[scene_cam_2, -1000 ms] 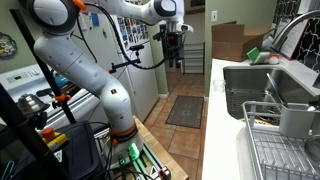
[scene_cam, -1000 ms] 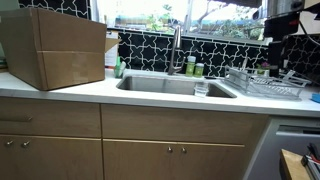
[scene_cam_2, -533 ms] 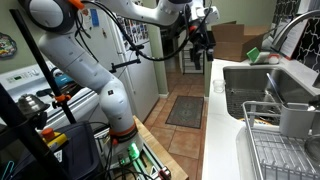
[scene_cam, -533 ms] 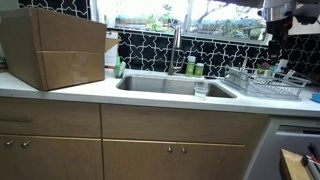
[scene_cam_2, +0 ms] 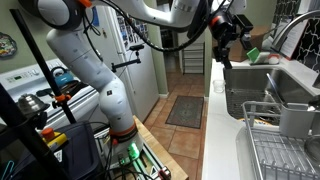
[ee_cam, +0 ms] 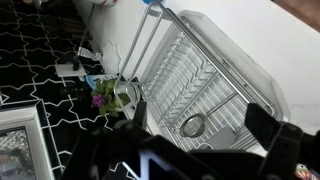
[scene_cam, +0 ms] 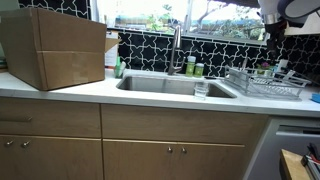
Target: Swap the fork and the knife
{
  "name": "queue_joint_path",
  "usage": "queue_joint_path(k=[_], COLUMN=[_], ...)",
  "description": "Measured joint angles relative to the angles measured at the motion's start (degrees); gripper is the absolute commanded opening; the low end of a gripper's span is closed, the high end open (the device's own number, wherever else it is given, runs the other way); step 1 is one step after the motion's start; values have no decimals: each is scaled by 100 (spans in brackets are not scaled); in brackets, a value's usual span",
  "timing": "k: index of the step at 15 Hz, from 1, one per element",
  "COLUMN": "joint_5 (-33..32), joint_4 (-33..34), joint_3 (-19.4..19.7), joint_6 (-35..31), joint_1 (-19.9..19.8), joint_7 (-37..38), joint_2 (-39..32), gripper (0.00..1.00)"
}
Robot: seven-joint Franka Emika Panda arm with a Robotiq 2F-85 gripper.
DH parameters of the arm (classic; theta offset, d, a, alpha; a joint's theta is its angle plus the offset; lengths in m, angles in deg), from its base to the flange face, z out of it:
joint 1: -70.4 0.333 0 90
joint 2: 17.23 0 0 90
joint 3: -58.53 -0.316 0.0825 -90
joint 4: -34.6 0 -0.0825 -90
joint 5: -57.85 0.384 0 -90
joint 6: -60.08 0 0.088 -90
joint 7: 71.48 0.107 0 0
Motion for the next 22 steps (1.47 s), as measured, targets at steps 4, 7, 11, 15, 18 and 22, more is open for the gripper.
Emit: queue_joint_path(k=[4, 7, 11, 15, 18, 22], joint_5=[64, 300, 1164, 1474, 1426, 1269], joint_4=[21, 51, 89, 140, 152, 200], joint_3=[199, 694, 1142, 1153, 1092, 1000], joint_6=[-458, -1481, -2293, -2483, -2777, -3065], joint_1=[56, 57, 57, 51, 16, -46], joint_7=[-245, -882, -1970, -2373, -2346, -1973], joint_2=[-24, -104, -315, -625, -859, -1185], gripper=[100, 100, 100, 100, 98, 94])
